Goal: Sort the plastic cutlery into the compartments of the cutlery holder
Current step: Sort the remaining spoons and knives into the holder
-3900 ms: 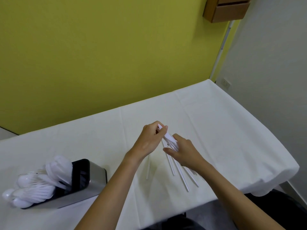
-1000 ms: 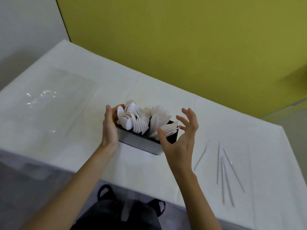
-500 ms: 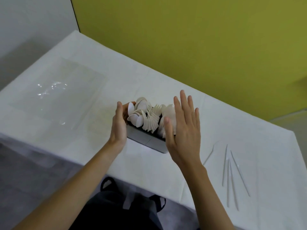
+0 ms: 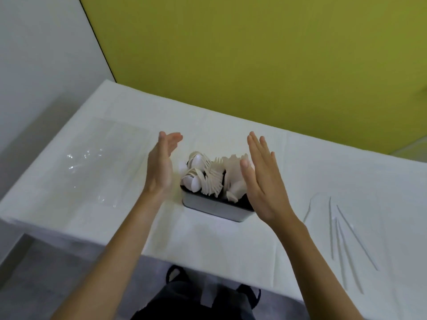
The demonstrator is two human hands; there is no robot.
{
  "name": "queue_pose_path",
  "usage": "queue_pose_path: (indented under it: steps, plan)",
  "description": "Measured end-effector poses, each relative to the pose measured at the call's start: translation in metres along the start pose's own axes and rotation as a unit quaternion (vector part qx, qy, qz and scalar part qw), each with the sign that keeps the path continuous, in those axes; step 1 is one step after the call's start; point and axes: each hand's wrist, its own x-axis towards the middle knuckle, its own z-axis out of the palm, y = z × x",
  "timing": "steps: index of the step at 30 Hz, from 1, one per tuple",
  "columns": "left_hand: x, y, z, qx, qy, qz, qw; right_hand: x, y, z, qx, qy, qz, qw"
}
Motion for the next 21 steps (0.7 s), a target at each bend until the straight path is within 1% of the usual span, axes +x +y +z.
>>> queue_pose_path:
  steps: [3, 5, 7, 9, 11, 13, 15, 16, 18, 21]
  plan:
    - [0.006, 0.042, 0.015, 0.093, -0.030, 0.078, 0.992, -0.014, 0.024, -0.026, 0.042, 0.053, 0.042, 0.997]
    - [0.000, 0.064, 0.030, 0.125, -0.053, 0.121, 0.983, -0.023, 0.043, -0.040, 0.046, 0.070, 0.074, 0.994]
    - [-0.015, 0.077, 0.061, 0.163, -0.102, 0.156, 0.969, -0.039, 0.069, -0.061, 0.045, 0.102, 0.103, 0.988]
    - [-0.033, 0.080, 0.095, 0.209, -0.148, 0.173, 0.951, -0.056, 0.097, -0.078, 0.048, 0.133, 0.139, 0.980]
    - [-0.054, 0.071, 0.134, 0.275, -0.196, 0.197, 0.921, -0.078, 0.132, -0.095, 0.056, 0.154, 0.187, 0.969]
    - [-0.074, 0.055, 0.175, 0.366, -0.255, 0.216, 0.869, -0.101, 0.170, -0.109, 0.043, 0.164, 0.233, 0.957]
    - [-0.092, 0.034, 0.211, 0.449, -0.312, 0.203, 0.812, -0.122, 0.206, -0.117, 0.017, 0.164, 0.275, 0.947]
    - [-0.099, 0.020, 0.226, 0.471, -0.334, 0.185, 0.795, -0.132, 0.222, -0.119, 0.002, 0.159, 0.292, 0.943]
    - [-0.110, -0.012, 0.255, 0.494, -0.363, 0.136, 0.778, -0.150, 0.252, -0.121, -0.024, 0.140, 0.323, 0.936]
    - [-0.117, -0.063, 0.290, 0.515, -0.374, 0.082, 0.767, -0.166, 0.285, -0.119, -0.027, 0.094, 0.355, 0.930]
